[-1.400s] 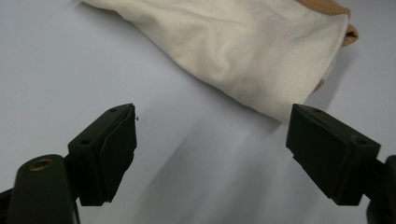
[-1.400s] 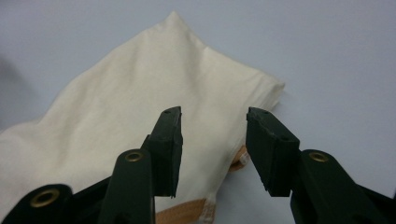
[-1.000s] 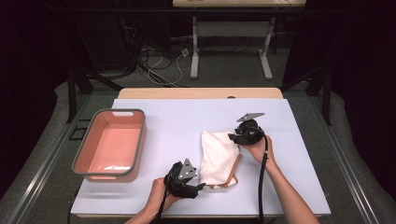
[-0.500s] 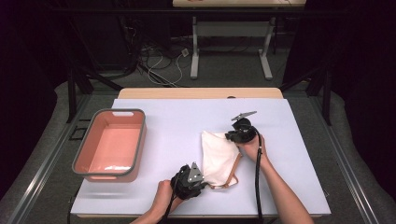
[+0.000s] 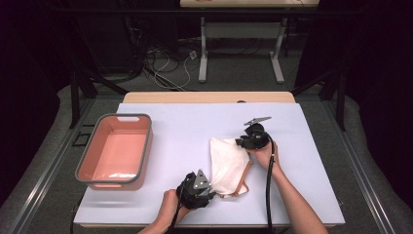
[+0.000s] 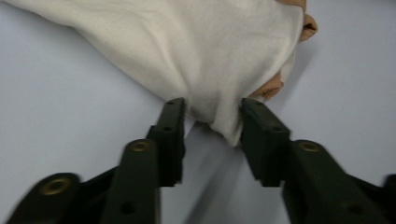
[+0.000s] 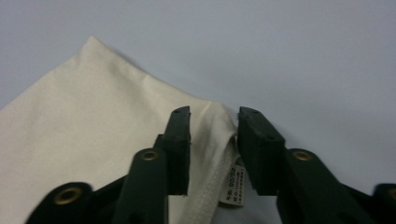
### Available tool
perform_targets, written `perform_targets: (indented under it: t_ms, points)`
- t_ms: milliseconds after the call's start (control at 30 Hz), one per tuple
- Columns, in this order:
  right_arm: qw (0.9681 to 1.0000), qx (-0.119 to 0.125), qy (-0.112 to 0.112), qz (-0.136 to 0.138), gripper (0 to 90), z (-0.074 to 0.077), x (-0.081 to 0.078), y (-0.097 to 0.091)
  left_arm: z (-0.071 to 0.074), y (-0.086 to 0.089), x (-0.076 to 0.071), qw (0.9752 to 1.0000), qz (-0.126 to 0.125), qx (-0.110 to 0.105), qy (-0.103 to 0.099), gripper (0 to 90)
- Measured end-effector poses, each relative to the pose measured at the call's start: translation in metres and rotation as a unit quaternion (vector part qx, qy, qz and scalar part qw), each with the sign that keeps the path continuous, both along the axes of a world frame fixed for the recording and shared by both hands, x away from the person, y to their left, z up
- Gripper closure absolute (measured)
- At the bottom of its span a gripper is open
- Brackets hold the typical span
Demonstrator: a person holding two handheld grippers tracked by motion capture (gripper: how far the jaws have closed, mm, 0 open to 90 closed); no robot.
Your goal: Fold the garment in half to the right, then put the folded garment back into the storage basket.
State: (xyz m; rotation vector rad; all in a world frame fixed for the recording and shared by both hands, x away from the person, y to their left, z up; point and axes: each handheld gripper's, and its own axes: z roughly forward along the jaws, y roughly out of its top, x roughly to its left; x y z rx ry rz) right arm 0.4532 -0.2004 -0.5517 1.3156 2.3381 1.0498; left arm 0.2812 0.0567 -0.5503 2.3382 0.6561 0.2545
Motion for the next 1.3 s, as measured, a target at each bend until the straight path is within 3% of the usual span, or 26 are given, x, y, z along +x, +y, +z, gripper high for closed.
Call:
perform_targets:
  t_ms: [100, 267, 400, 467, 533, 600, 633, 700, 767, 933, 967, 1100, 1300]
  points:
    - [1.0000, 0.003, 0.006, 0.000, 49.6, 0.000, 0.002, -0.002, -0.001, -0.002, 0.001, 1.0000, 0.007, -0.003, 0.005, 34.3]
    - [0.9999, -0.011, 0.008, 0.006, 47.8, -0.001, 0.002, 0.002, -0.006, -0.010, -0.001, 0.9999, 0.014, 0.001, 0.004, 28.7]
    - [0.9998, -0.014, 0.007, 0.011, 52.1, -0.002, 0.002, 0.007, -0.007, -0.011, -0.001, 0.9998, 0.017, -0.006, 0.004, 36.3]
    - [0.9996, -0.019, 0.006, 0.019, 60.2, -0.002, 0.002, 0.008, -0.007, -0.011, -0.002, 0.9998, 0.017, -0.007, 0.003, 43.4]
    - [0.9995, -0.024, 0.010, 0.020, 62.8, -0.002, 0.001, 0.008, -0.008, -0.012, -0.003, 0.9998, 0.020, -0.010, 0.001, 44.2]
    - [0.9997, -0.008, 0.003, 0.021, 67.2, -0.004, 0.001, 0.010, -0.008, -0.012, -0.002, 0.9997, 0.021, -0.013, 0.003, 46.7]
    - [0.9995, -0.022, 0.004, 0.023, 70.1, -0.003, 0.000, 0.010, -0.008, -0.012, -0.003, 0.9996, 0.023, -0.017, 0.003, 48.7]
    - [0.9996, -0.008, -0.001, 0.027, 75.5, -0.005, 0.000, 0.011, -0.008, -0.012, -0.002, 0.9996, 0.024, -0.016, 0.001, 52.4]
    - [0.9995, -0.011, 0.011, 0.029, 78.9, -0.003, -0.001, 0.011, -0.008, -0.012, -0.003, 0.9995, 0.025, -0.017, 0.000, 55.4]
    - [0.9997, -0.003, 0.010, 0.023, 82.6, -0.003, -0.002, 0.012, -0.007, -0.013, -0.004, 0.9997, 0.021, -0.014, 0.001, 63.8]
    - [0.9997, -0.007, 0.012, 0.019, 83.2, -0.003, -0.003, 0.012, -0.007, -0.013, -0.004, 0.9997, 0.022, -0.014, -0.001, 68.9]
    - [0.9998, -0.014, 0.004, 0.015, 83.6, -0.002, -0.004, 0.013, -0.008, -0.012, -0.003, 0.9995, 0.025, -0.020, -0.002, 75.8]
    - [0.9998, -0.015, 0.000, 0.009, 84.0, 0.000, -0.006, 0.014, -0.008, -0.009, -0.002, 0.9992, 0.025, -0.031, -0.003, 78.7]
